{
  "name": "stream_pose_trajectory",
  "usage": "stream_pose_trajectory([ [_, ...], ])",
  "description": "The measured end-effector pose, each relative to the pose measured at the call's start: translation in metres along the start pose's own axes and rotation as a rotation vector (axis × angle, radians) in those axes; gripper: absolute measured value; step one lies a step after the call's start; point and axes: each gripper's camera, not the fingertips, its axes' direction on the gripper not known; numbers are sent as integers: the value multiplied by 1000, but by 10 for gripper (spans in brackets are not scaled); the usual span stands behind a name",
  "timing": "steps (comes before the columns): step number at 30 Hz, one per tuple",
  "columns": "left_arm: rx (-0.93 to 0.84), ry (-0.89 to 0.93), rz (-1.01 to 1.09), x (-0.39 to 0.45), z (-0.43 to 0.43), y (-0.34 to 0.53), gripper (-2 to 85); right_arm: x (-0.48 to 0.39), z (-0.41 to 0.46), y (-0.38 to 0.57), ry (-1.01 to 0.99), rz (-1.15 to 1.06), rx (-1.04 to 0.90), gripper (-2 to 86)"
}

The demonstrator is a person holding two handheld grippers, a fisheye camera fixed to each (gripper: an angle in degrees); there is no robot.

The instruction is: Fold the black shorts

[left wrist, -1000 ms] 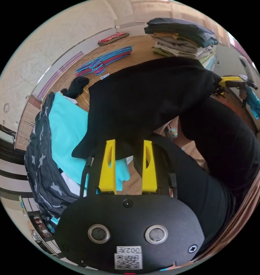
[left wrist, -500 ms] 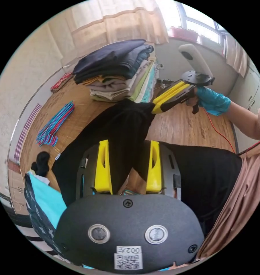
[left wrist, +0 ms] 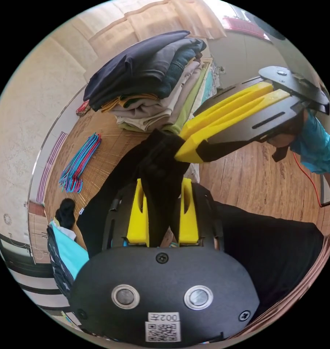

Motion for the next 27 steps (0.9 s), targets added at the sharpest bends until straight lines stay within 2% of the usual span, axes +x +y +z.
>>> stream_pose_trajectory([
  [4,-9,17,-24,-10,-10,7,75,-18,-10,-6,65,-89,-7,49],
  [15,18,52,-65,-37,-52,44,64,-76,-5,-16,358,-336,-63,224],
  [20,36,69,-57,-45,-76,69,62,-103,15,-37,467,-455,-102,264],
  [27,87,108,-77,-65,-114,125,60,-127,21,-56,454,-539,-149,263],
])
